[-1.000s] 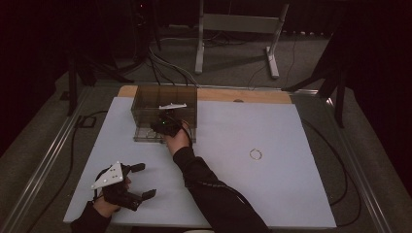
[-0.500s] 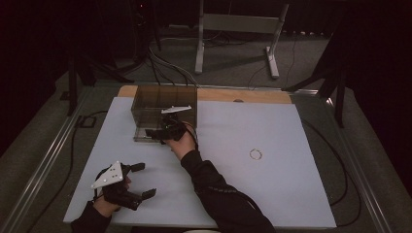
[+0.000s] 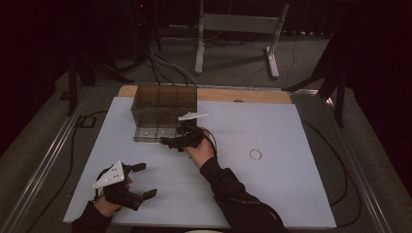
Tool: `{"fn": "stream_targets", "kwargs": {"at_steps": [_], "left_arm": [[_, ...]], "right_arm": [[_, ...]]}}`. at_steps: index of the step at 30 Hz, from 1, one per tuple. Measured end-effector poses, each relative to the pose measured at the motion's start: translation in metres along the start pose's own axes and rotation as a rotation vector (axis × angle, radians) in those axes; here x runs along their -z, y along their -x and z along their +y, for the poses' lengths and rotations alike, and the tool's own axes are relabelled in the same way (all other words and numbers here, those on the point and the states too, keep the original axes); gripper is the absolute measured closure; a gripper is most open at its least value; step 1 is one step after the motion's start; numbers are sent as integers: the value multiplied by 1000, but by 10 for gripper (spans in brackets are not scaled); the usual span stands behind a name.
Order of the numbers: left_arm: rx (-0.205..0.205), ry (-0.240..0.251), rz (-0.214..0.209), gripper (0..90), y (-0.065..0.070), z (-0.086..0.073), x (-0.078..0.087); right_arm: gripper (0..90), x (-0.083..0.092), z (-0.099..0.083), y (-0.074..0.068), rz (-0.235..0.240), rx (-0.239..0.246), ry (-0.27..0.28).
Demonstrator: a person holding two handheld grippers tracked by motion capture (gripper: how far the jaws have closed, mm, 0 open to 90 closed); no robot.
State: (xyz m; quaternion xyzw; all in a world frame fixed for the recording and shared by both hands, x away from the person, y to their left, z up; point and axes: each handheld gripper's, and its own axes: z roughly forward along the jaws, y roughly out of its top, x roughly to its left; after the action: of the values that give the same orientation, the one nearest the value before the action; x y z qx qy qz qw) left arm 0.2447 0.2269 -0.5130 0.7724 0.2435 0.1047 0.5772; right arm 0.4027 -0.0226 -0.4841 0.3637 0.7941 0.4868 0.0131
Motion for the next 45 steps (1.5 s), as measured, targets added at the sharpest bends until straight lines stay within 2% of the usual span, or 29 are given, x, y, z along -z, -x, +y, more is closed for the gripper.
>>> {"fn": "stream_targets", "kwargs": {"at_steps": [4, 7, 8, 10, 13, 14, 15, 17, 21, 26, 27, 28, 31, 33, 34, 45], "left_arm": [[2, 0, -1, 5, 0, 0, 0], [1, -6, -2, 5, 0, -1, -1], [1, -6, -2, 5, 0, -1, -1], [2, -3, -1, 5, 0, 0, -2], [-4, -10, -1, 5, 1, 0, -2], [-4, -10, -1, 5, 1, 0, -2], [-2, -8, 1, 5, 1, 0, -2], [-3, -10, 2, 5, 0, 0, -2], [1, -5, 1, 5, 0, 0, -2], [-5, -10, 0, 5, 1, 0, -2], [-4, -8, 1, 5, 1, 0, -2], [-4, -8, 1, 5, 1, 0, -2], [-6, -9, 0, 5, 1, 0, -3], [-6, -6, 5, 5, 1, 0, -2], [-5, -5, 4, 5, 1, 0, -2], [-1, -7, 1, 5, 1, 0, -3]], "right_arm": [[164, 19, -5, 8, -23, 3, 3], [165, 36, -9, 15, -49, -5, 27], [165, 36, -9, 15, -49, -5, 27], [165, 51, -11, 23, -77, -5, 36], [164, 65, -14, 32, -105, -10, 45], [164, 65, -14, 32, -105, -10, 45], [160, 76, -17, 39, -123, -10, 50], [157, 80, -18, 42, -130, -10, 49], [113, 103, -29, 58, -171, -24, 51], [97, 119, -35, 68, -195, -30, 52], [91, 128, -38, 72, -214, -27, 57], [91, 128, -38, 72, -214, -27, 57], [74, 145, -45, 83, -225, -46, 48], [53, 148, -47, 84, -227, -49, 43], [31, 155, -51, 89, -234, -52, 39], [35, 186, -77, 114, -302, -96, 32]]}}
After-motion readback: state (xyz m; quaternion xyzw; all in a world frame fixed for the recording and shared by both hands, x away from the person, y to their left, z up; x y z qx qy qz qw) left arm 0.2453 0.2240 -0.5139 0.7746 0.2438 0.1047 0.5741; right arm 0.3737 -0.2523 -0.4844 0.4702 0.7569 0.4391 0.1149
